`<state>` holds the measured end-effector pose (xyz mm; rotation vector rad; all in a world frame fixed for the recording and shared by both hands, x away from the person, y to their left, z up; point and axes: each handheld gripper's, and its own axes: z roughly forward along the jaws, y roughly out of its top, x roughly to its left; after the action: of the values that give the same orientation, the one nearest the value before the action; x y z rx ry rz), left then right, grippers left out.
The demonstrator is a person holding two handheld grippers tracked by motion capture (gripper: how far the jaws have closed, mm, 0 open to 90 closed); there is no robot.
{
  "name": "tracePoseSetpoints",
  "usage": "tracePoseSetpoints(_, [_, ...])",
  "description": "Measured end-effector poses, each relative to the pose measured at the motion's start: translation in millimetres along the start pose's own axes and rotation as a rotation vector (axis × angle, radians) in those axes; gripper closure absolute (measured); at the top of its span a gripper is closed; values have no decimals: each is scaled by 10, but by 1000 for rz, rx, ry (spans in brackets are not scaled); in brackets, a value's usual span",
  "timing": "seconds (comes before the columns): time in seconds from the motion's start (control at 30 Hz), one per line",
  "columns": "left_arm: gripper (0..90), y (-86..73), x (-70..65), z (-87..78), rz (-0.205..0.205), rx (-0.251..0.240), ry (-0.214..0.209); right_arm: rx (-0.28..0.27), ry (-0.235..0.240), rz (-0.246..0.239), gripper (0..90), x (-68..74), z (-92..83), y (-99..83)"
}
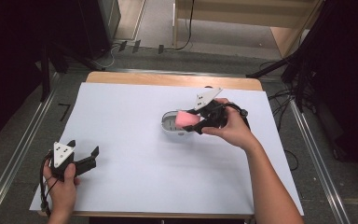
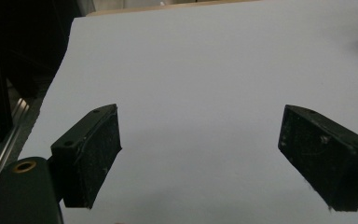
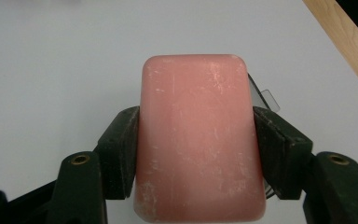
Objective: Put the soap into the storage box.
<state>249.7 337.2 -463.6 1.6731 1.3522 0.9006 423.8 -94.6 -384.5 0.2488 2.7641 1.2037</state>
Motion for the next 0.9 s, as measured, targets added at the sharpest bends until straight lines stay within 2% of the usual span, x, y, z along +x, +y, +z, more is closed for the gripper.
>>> tracePoseSetpoints(0.27, [136, 0, 0, 0, 0, 0, 0, 0, 3, -23, 388, -62, 105, 78])
tracePoseSetpoints(0.57, [136, -1, 2, -3, -5, -1, 0, 36, 22, -63, 387, -140, 245, 119])
tracePoseSetpoints(0.73, [136, -2, 6, -4, -6, -3, -4, 47, 41, -40, 387, -203, 308, 98])
tracePoseSetpoints(0.9, [136, -3, 8, -3, -8, -6, -5, 62, 49, -44, 387, -242, 379, 84])
